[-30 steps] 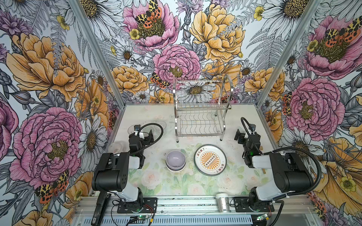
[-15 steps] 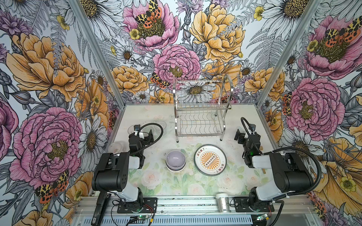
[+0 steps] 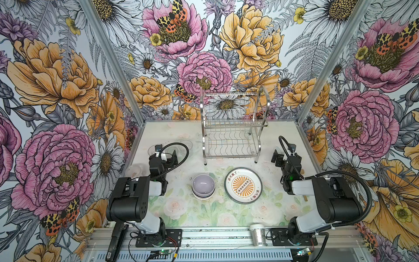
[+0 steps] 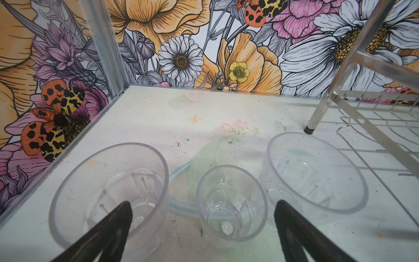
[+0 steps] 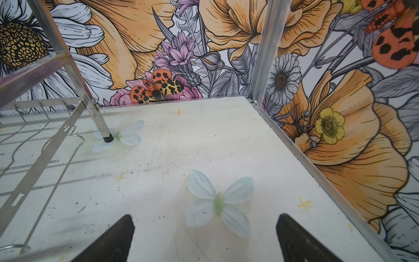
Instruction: Unload the mixed dishes from the dish rack
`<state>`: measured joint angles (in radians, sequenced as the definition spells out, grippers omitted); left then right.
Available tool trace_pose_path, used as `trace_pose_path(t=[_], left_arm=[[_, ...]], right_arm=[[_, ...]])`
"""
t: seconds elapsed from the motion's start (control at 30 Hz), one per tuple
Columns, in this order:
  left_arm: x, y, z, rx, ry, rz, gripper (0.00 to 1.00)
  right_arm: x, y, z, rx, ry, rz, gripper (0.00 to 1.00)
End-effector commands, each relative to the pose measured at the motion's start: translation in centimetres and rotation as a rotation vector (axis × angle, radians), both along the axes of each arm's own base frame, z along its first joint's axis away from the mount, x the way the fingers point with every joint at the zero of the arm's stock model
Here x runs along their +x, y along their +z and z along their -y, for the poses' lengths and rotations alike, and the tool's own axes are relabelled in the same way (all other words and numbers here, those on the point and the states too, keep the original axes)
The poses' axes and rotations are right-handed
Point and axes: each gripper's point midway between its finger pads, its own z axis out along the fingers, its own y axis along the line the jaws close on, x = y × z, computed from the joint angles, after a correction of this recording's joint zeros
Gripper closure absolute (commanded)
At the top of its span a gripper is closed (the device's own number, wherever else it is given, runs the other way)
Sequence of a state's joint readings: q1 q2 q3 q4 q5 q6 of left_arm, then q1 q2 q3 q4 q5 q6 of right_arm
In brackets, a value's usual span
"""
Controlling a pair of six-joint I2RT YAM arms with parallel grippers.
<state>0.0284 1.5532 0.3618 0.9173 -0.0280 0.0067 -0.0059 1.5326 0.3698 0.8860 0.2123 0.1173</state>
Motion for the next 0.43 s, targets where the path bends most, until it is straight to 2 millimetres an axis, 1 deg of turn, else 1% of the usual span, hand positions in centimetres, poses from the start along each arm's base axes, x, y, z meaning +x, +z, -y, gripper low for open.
trace_pose_path(t=[0.0, 0.4], left_arm=[[0.55, 1.30, 0.13, -0.008, -0.014, 0.044, 0.01], [0.54, 1.27, 0.14, -0.009, -0.015, 0.043, 0.01]], right_arm=[[0.21, 0.35, 0.08, -0.010, -0.005, 0.011, 0.00], [0.23, 0.37, 0.08, -0.010, -0.005, 0.011, 0.00]])
